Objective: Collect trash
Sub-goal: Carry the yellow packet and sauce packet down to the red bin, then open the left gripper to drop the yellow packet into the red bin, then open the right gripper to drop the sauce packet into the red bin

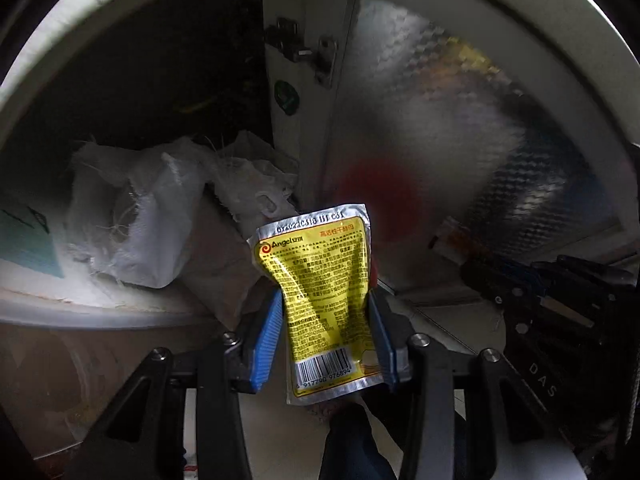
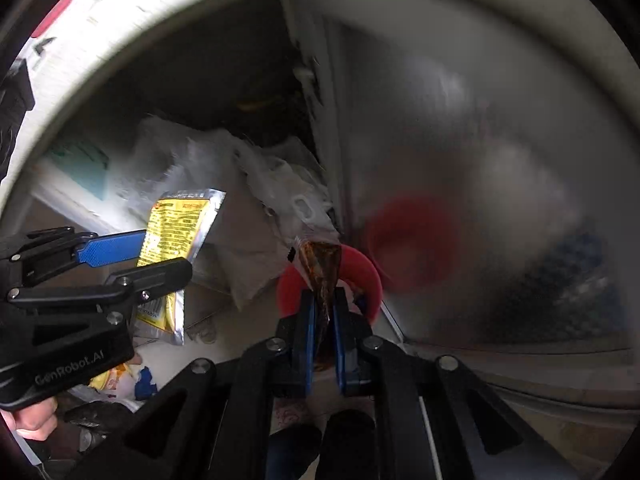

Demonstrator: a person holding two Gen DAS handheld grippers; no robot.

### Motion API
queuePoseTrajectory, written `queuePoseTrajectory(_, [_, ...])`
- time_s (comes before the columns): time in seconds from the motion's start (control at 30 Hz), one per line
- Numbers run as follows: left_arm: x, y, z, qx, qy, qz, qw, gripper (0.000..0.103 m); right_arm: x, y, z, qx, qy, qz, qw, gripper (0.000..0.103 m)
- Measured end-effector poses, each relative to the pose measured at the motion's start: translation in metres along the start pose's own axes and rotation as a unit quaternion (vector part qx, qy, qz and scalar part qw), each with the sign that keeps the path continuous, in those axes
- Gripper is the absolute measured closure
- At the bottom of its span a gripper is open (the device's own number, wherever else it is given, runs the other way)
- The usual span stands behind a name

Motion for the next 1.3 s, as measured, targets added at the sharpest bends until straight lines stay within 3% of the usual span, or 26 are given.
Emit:
queuePoseTrajectory(0.27, [-0.002, 0.015, 0.084, 0.017, -0.006, 0.015, 0.9997, 0.061, -0.017, -0.004, 0.068, 0.016, -0.003, 0.023, 1.000, 0.096])
queuePoseTrajectory(0.47, [-0.008, 0.017, 0.114, 0.029, -0.003, 0.035, 0.9990, 0.059, -0.031, -0.011, 0.084, 0.029, -0.022, 0.028, 0.999, 0.096])
queuePoseTrajectory(0.6, [-0.012, 0.020, 0.118, 0.029, -0.009, 0.050, 0.9983, 0.057, -0.036, -0.011, 0.091, 0.033, -0.015, 0.031, 0.999, 0.096])
queuePoseTrajectory(0.7, [-0.015, 0.018, 0.113, 0.022, -0.002, 0.060, 0.9980, 0.049, -0.039, -0.012, 0.095, 0.033, -0.010, 0.031, 0.999, 0.096])
queuePoseTrajectory(0.77, [-0.016, 0.020, 0.112, 0.015, 0.008, 0.065, 0.9977, 0.035, -0.037, -0.009, 0.098, 0.033, -0.007, 0.028, 0.999, 0.096])
queuePoseTrajectory(0.87, [-0.015, 0.020, 0.106, 0.010, 0.010, 0.067, 0.9977, 0.024, -0.035, -0.006, 0.104, 0.035, -0.005, 0.017, 0.999, 0.096])
queuePoseTrajectory(1.3, [0.025, 0.005, 0.106, 0.024, 0.024, 0.001, 0.9994, 0.022, -0.005, 0.003, 0.112, 0.048, 0.010, -0.046, 0.998, 0.096])
Point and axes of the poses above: each gripper's, at about its wrist camera, not at the fingertips, and z roughly the way its jaws point, x to its left, y to its top, the point moved 3 cm from there along z, roughly the way its jaws point, and after that the axes turned 10 degrees about x, right-handed, at the moved point
